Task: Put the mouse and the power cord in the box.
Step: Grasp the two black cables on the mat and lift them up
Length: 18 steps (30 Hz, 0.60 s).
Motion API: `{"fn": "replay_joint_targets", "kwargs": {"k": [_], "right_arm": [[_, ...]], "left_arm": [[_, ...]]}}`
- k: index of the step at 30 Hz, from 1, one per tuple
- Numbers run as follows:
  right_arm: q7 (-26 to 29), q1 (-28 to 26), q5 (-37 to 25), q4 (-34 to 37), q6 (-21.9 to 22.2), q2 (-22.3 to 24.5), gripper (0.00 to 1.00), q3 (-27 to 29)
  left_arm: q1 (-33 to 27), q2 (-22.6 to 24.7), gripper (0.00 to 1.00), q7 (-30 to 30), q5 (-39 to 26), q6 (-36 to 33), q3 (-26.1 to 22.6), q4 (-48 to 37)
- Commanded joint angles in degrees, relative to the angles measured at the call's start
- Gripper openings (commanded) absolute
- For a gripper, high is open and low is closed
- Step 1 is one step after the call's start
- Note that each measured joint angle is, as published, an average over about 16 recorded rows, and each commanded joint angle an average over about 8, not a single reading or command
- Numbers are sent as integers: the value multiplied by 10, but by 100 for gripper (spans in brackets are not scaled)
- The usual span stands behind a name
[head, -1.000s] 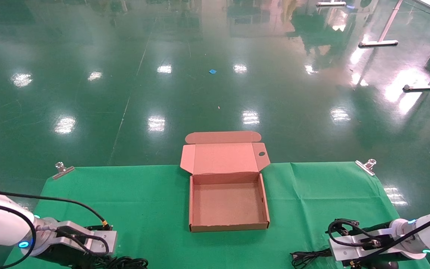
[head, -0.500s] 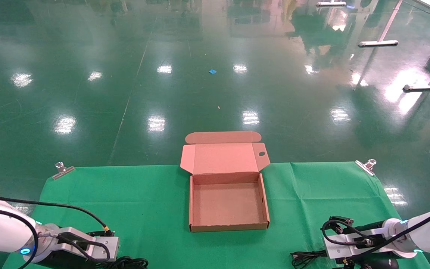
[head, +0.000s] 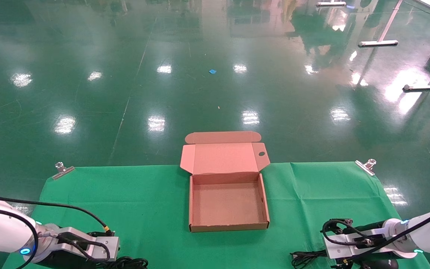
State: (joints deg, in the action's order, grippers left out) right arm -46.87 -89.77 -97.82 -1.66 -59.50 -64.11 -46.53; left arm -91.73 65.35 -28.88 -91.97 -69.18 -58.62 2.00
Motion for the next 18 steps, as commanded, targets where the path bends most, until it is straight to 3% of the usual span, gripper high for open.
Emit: {"fn": "replay_joint_targets", "kwargs": {"k": [1,18], "right_arm": [[0,0,0,-1,-1,0,0,0],[1,1,0,-3,-2,1,0,-1]], "left_arm": [[0,0,0,0,0,0,0,1],[0,-1,0,1,0,0,-1,2]]}}
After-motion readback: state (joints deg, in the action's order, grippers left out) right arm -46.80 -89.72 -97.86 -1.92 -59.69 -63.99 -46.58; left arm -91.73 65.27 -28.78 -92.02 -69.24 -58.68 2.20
